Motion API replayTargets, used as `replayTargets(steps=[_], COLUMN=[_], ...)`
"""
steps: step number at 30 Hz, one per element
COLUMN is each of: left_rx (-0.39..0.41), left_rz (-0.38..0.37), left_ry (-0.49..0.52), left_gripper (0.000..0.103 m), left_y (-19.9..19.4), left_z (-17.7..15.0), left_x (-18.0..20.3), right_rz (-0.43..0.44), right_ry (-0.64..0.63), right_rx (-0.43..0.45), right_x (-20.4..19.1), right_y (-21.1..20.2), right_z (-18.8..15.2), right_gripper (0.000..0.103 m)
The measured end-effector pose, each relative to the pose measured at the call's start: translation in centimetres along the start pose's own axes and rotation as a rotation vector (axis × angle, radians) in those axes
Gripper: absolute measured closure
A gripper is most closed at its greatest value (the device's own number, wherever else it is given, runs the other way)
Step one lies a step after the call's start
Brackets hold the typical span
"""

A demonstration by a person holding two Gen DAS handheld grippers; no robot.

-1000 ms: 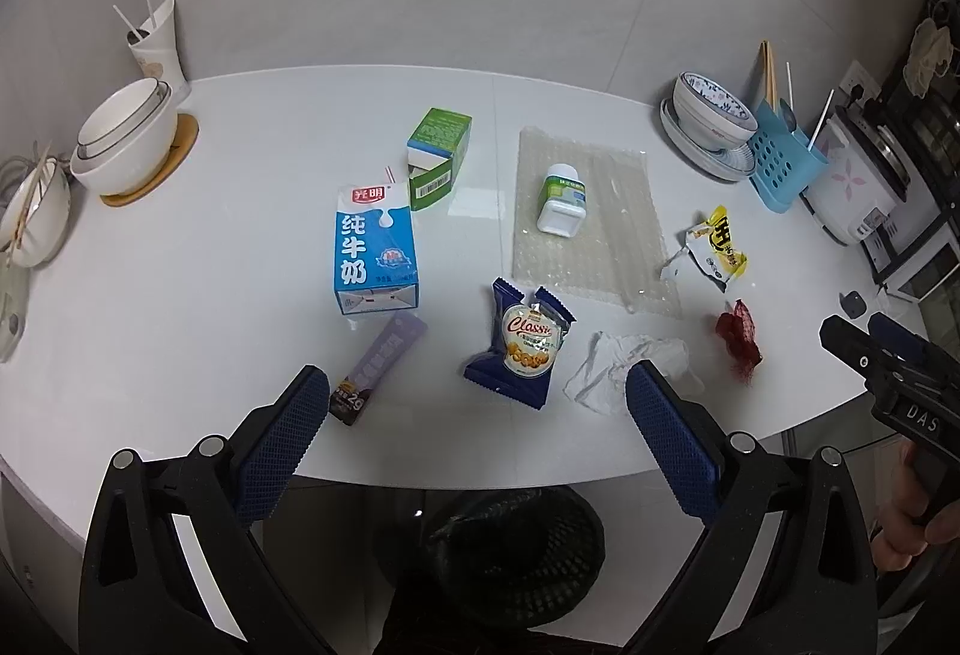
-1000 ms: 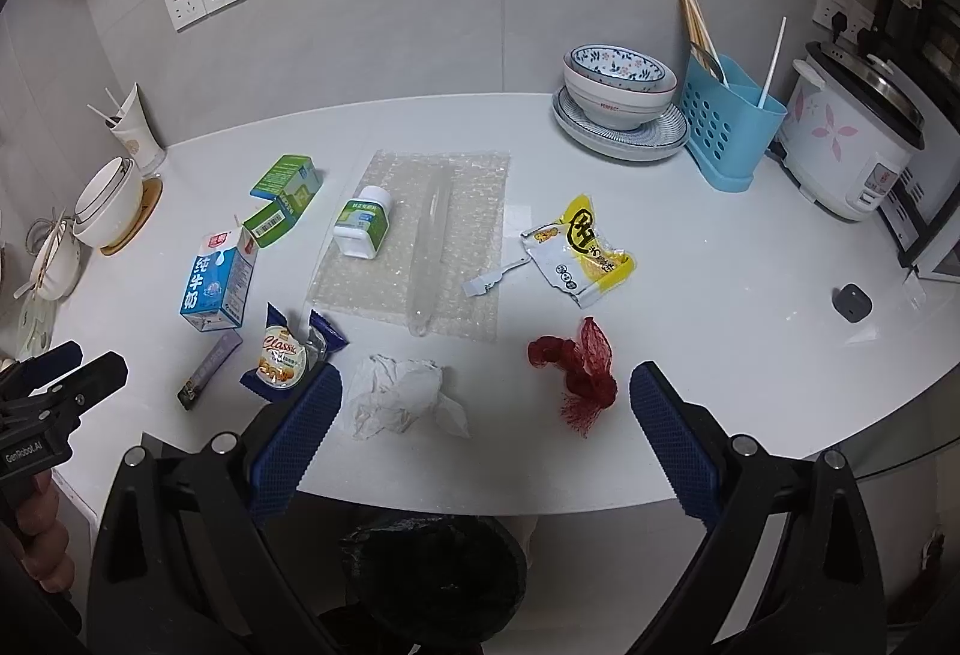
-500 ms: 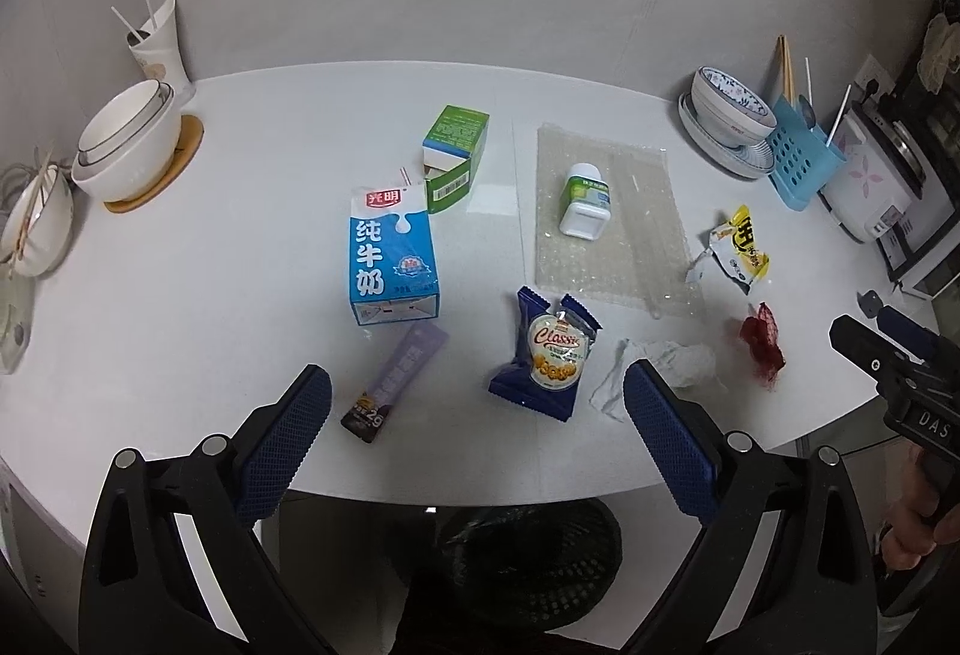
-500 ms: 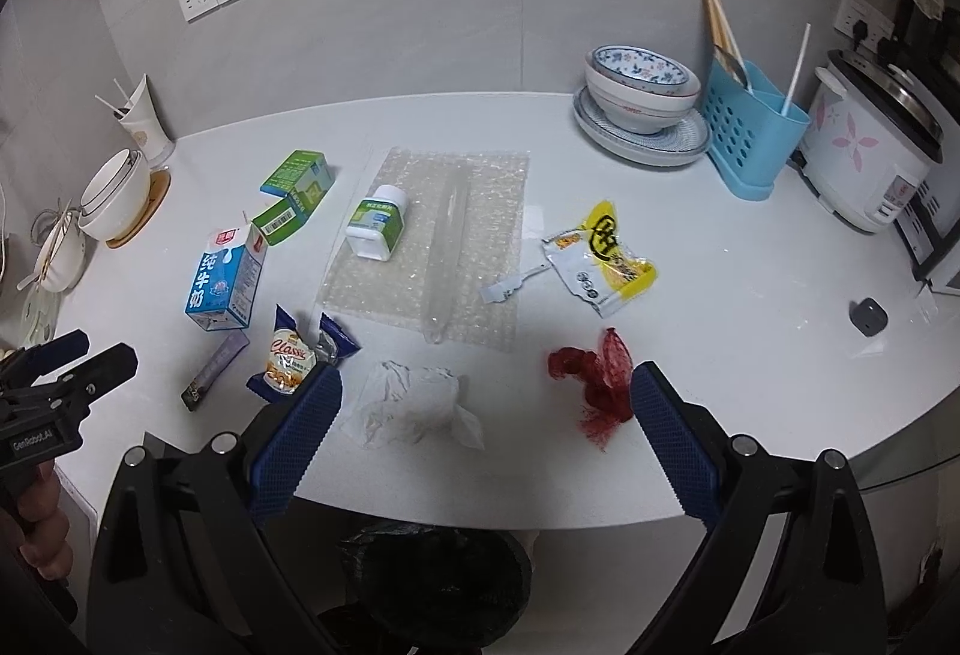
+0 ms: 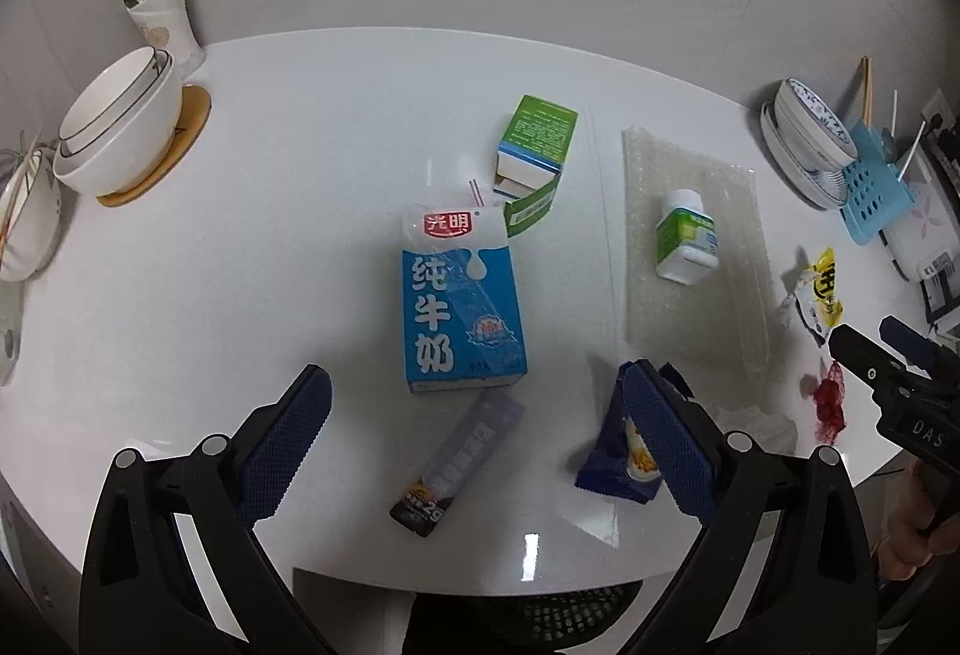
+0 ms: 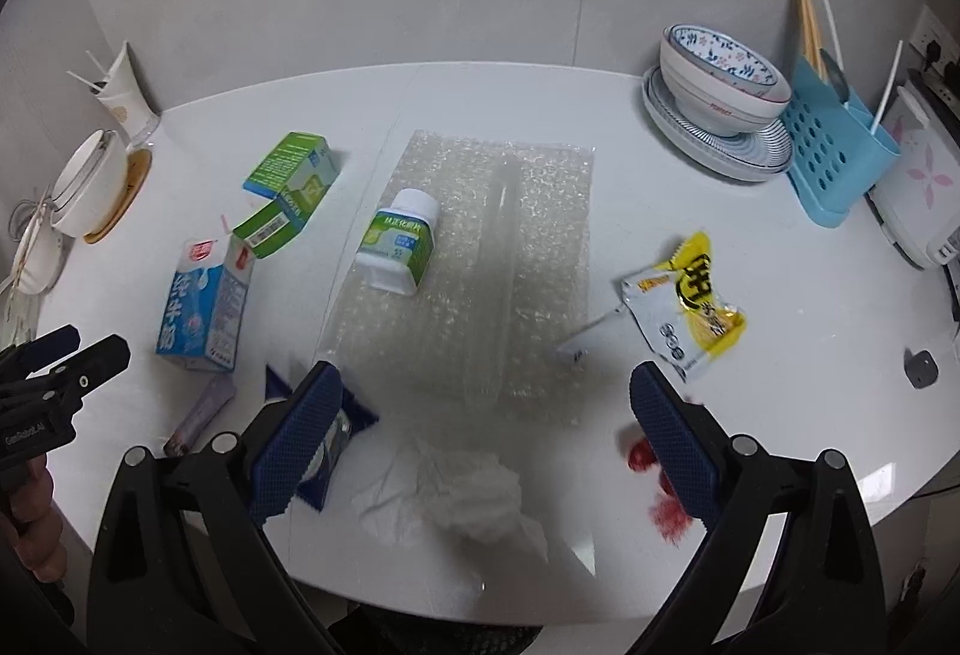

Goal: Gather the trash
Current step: 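Grasp the milk carton with the left tool while the right tool grasps the clear plastic tube, then carry the milk carton and plastic tube down toward the wastebasket with both tools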

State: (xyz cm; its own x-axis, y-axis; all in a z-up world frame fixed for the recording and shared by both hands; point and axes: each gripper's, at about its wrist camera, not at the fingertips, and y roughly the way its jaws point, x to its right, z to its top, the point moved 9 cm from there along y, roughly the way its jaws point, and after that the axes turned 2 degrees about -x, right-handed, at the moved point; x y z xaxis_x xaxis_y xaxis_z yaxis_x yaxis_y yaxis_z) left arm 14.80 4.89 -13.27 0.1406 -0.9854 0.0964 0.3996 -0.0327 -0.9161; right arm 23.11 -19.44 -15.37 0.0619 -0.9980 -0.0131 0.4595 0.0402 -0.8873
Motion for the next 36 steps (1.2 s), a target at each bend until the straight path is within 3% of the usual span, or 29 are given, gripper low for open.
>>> replayTargets(steps=[8,17,20,22,24,25,26,27,36], left_rx=[-0.081,-0.149,-0.175,-0.193,-0.208,-0.210,-0.206,-0.204,-0.154], left_rz=[-0.001,0.043,0.058,0.072,0.073,0.074,0.074,0.076,0.107], left_ry=[-0.012,0.004,0.004,0.023,0.020,0.019,0.016,0.015,0.032], left_gripper=[0.008,0.011,0.017,0.028,0.040,0.040,0.041,0.041,0.041], left_y=[5.3,9.1,10.1,10.7,11.1,11.2,11.2,11.2,9.0], left_z=[1.7,2.5,2.5,2.4,2.3,2.3,2.4,2.4,2.2], left_x=[-1.0,-1.6,-1.9,-1.9,-2.1,-2.1,-2.2,-2.3,-2.6], right_rz=[-0.025,-0.031,-0.028,-0.023,-0.018,-0.011,-0.003,0.007,0.024], right_ry=[0.052,0.086,0.088,0.091,0.093,0.093,0.093,0.096,0.109], right_rx=[-0.114,-0.195,-0.220,-0.237,-0.247,-0.254,-0.264,-0.276,-0.212], right_x=[1.2,1.3,1.2,1.0,0.8,0.8,0.6,0.6,1.0], right_y=[5.8,10.0,10.9,11.4,11.7,11.8,12.0,12.3,10.0], right_z=[2.1,3.1,3.2,3.1,3.1,3.1,3.0,3.0,2.9], right_gripper=[0.012,0.030,0.038,0.045,0.057,0.062,0.074,0.078,0.078])
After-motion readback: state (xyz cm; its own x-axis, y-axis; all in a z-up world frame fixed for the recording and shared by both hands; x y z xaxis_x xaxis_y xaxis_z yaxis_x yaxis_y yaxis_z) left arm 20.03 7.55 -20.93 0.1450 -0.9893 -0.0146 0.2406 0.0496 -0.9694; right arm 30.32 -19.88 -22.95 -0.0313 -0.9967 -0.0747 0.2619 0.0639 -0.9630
